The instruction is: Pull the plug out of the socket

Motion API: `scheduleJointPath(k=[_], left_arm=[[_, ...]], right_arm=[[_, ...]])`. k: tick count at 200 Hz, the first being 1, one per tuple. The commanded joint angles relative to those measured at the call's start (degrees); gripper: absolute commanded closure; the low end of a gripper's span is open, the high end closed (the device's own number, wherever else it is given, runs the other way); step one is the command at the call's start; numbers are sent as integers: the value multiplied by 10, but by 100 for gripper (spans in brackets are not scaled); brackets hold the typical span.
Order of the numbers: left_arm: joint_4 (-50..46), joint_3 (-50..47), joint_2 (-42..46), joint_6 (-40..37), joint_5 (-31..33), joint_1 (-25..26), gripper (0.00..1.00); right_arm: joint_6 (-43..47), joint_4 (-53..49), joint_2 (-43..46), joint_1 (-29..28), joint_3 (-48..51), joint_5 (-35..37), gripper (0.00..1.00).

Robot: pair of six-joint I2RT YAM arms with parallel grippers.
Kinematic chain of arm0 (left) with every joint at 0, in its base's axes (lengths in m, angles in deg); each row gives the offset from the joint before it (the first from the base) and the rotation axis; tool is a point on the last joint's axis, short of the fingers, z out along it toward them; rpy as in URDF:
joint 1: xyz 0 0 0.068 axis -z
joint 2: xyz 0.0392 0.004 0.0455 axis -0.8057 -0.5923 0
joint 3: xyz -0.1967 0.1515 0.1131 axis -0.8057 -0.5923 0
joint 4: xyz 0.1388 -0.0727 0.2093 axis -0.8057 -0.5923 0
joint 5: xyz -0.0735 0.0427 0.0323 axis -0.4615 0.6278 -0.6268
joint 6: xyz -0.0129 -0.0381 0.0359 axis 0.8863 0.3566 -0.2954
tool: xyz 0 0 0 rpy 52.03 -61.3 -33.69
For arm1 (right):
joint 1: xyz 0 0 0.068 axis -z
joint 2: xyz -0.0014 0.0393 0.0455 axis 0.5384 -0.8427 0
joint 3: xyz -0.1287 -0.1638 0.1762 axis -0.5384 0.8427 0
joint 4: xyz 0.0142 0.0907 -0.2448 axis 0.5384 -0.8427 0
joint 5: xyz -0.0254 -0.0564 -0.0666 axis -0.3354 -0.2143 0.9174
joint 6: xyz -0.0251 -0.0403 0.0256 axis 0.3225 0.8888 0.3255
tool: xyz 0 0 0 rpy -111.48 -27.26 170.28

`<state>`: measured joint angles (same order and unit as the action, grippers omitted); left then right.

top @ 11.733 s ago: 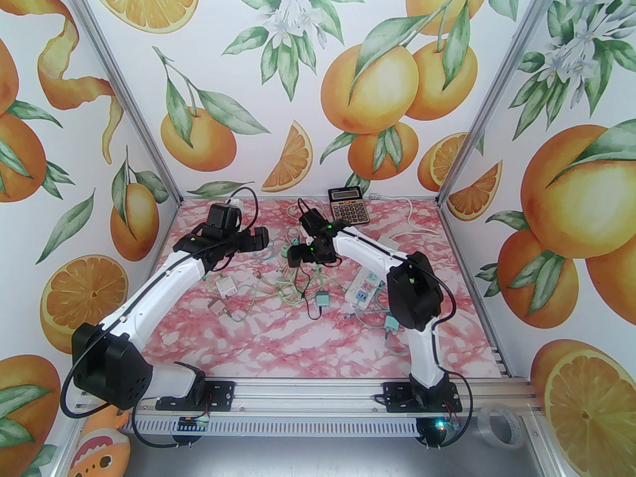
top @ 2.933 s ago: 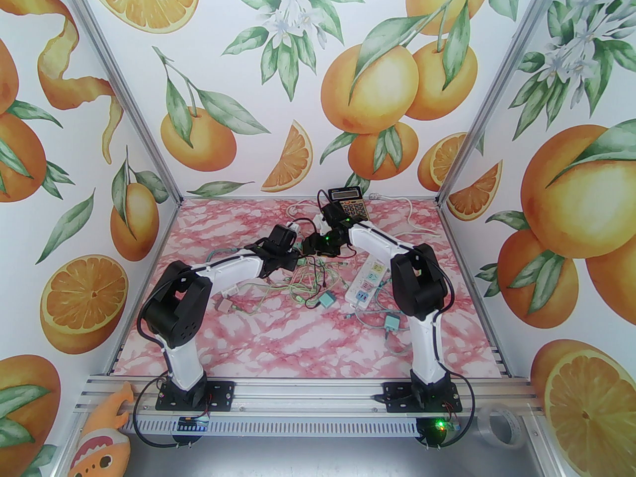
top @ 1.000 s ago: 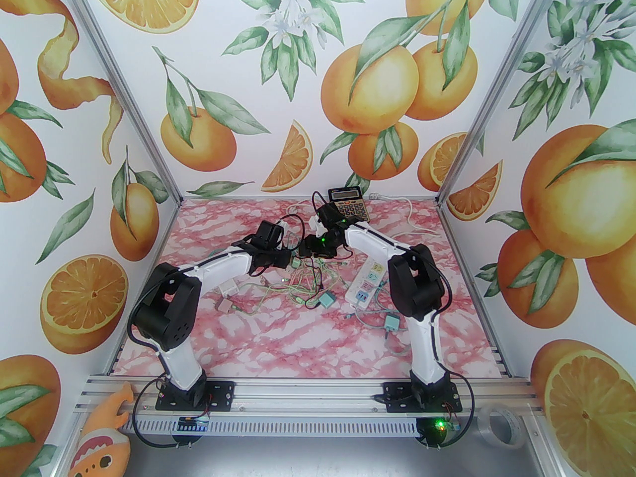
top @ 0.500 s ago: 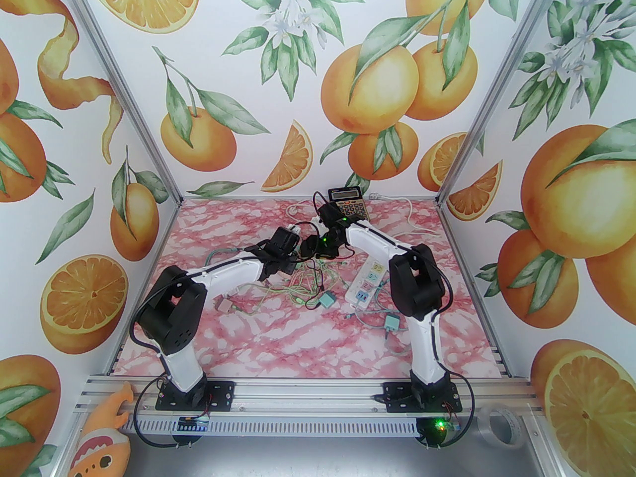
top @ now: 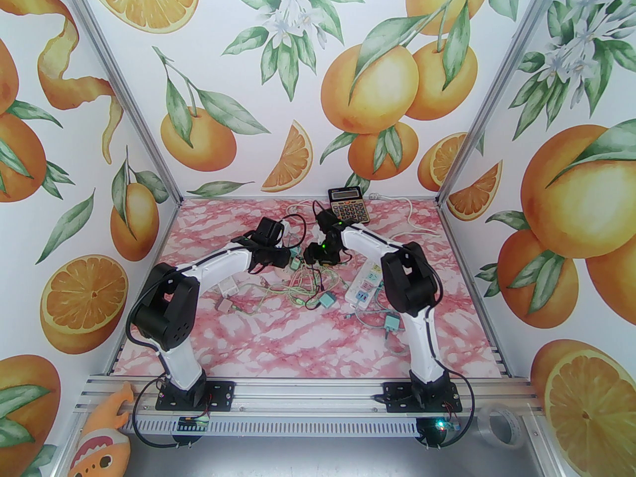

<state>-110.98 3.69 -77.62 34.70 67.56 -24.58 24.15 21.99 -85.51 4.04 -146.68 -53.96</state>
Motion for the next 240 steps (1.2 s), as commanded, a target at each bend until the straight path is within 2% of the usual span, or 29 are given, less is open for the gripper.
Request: scheduleJointPath(k=[1,40,57,90,129,162,240], left_arm=[[7,46,19,-23,-2,28,100],[20,30,13,-4,18,27,100],[49,7,18,6,2,14,100],[76,-10,16,13,-13,2,100],[91,-16,8,12,-21,1,100],[89,-15,2,13,-26,2,100],[88,-14,3,15,-35,2,100]], right_arm=[[-1,-33,-16,-3,7,34,41],[0,-35,-4,-2,8,45,40],[-7,3,28,5,33,31,38],[-28,78,89,19,82,-12,37],[-50,150,121,19,112,-87,36],[-54,156,109,16,110,-112,36],[-46,116,62,16,85,-103,38]])
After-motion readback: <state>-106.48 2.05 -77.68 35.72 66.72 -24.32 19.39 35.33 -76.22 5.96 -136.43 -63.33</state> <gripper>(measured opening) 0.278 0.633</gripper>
